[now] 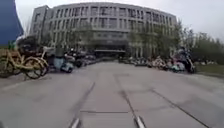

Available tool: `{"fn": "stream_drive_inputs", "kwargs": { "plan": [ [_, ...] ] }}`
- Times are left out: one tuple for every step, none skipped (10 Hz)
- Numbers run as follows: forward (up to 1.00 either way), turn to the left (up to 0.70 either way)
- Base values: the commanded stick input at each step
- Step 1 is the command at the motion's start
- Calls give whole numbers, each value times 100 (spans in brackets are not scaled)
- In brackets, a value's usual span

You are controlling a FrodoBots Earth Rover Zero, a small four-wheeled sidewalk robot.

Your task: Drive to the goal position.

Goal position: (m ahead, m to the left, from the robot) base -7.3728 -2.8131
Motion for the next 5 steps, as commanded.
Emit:
{"fn": "stream_drive_inputs", "kwargs": {
  "plan": [
    [100,5],
    [100,5],
    [100,5],
    [100,5],
    [100,5]
  ]
}}
